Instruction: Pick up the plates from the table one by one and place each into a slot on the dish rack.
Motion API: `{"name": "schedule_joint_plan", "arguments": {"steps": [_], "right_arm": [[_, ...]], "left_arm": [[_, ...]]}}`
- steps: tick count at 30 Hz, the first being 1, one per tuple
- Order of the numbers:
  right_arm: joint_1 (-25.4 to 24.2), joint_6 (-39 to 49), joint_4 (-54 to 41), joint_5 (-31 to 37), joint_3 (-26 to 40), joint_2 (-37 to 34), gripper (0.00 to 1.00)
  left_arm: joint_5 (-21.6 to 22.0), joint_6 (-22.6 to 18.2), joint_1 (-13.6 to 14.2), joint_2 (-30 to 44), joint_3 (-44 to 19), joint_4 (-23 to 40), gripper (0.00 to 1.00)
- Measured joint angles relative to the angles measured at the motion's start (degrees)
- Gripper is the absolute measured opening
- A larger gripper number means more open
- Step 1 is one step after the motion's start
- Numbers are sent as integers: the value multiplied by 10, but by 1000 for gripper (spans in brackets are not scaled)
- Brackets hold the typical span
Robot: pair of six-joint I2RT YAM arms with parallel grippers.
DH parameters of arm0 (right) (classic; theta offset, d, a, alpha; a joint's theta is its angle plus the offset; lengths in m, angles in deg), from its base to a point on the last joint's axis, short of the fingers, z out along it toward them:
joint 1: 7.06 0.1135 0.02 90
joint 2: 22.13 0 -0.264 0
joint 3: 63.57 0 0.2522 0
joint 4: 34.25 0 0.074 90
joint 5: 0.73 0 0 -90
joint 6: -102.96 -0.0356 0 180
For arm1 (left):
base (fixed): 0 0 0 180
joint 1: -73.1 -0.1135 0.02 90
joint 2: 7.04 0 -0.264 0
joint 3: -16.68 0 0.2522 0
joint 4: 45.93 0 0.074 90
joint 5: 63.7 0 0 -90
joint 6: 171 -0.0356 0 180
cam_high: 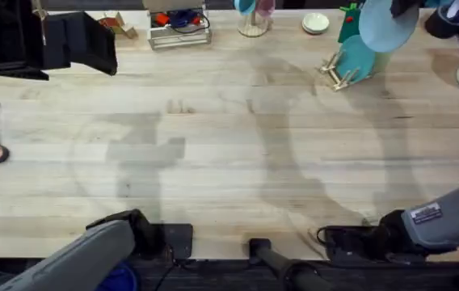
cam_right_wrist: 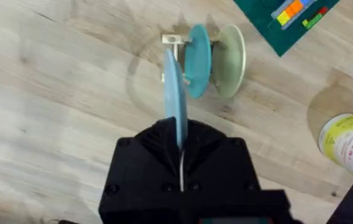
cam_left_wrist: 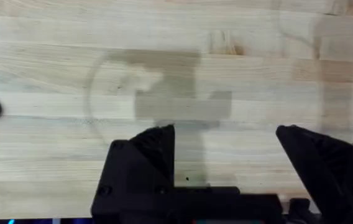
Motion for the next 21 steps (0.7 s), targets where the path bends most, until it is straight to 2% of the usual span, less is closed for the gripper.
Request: {"name": "schedule_joint_plan", "arguments": {"steps": [14,21], "right_arm": [[-13,12,16,0,0,-45,30],[-13,13,16,0,0,-47,31]], "left_arm": [[0,0,0,0,0,0,995],[0,0,0,0,0,0,994]]}}
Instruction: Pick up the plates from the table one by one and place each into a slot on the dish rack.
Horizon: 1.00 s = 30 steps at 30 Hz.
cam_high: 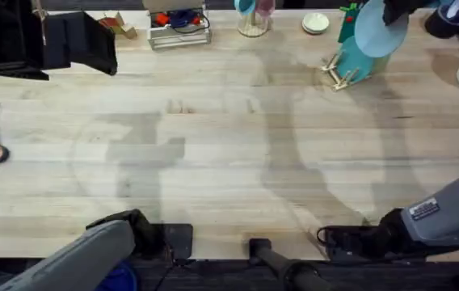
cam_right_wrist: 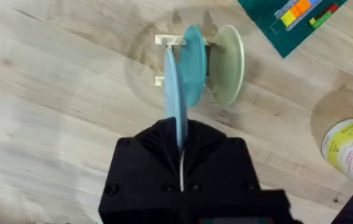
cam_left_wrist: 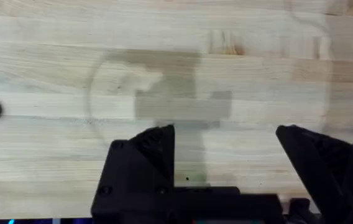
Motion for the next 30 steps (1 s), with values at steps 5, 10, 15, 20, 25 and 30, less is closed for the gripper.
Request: {"name": "schedule_joint_plan", "arguments": {"steps": [5,10,15,20,25,30], "right_arm": [[0,0,0,0,0,0,31],[0,0,0,0,0,0,30],[0,0,-1,0,0,0,30],[0,0,-1,13,0,0,30],[0,0,0,28,0,0,30],[-4,0,11,31,0,0,30]], "left_arm": [[0,0,0,0,0,0,994],[0,0,0,0,0,0,993],[0,0,0,0,0,0,994],[0,0,0,0,0,0,994],[0,0,0,0,0,0,993],[0,0,0,0,0,0,993]]}}
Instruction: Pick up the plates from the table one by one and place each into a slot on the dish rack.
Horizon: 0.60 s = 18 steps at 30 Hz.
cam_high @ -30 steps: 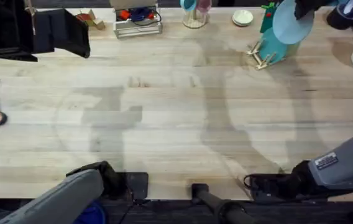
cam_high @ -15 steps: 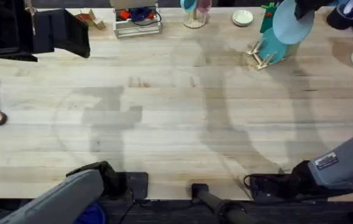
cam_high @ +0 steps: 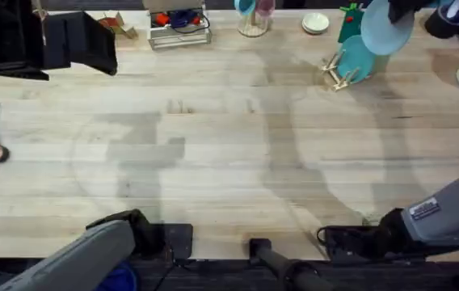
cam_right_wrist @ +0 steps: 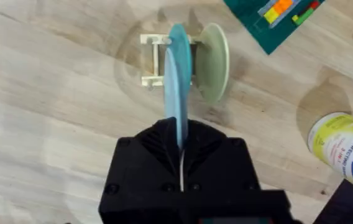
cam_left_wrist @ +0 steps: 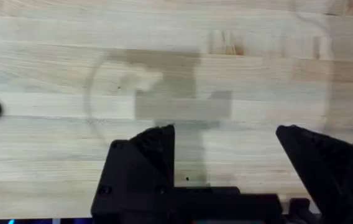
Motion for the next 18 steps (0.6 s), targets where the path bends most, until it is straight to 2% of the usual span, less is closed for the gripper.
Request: {"name": "schedule_joint_plan", "arguments": {"steps": [9,18], "right_arm": [[-37,0,1,2,0,0,30],[-40,-3,21,4,0,0,30]], "left_arm": [[0,0,0,0,0,0,994],[0,0,0,0,0,0,993]]}}
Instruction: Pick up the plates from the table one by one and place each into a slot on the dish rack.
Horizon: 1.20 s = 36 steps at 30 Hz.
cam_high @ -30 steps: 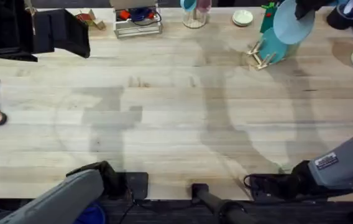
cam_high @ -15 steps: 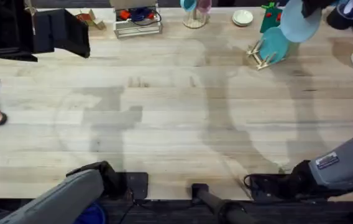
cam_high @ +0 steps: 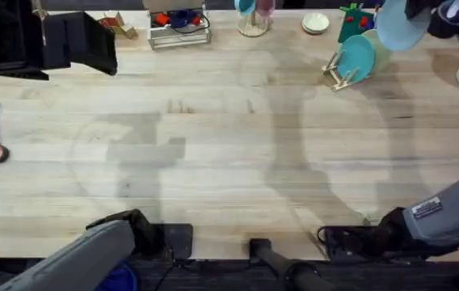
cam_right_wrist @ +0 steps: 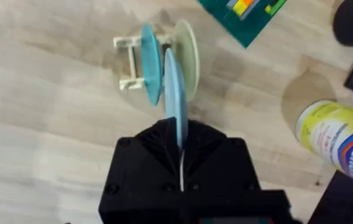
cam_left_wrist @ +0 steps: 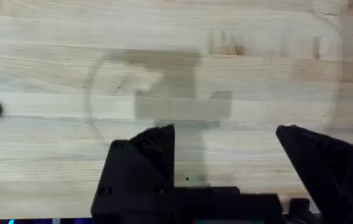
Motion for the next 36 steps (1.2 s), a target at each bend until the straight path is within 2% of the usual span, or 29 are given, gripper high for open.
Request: {"name": "schedule_joint_plan", "arguments": {"steps": [13,36], "right_arm": [[0,0,62,0,0,0,30],[0,0,61,-18,0,-61,31]], "left_arm": [[0,0,0,0,0,0,994],[0,0,0,0,0,0,994]]}}
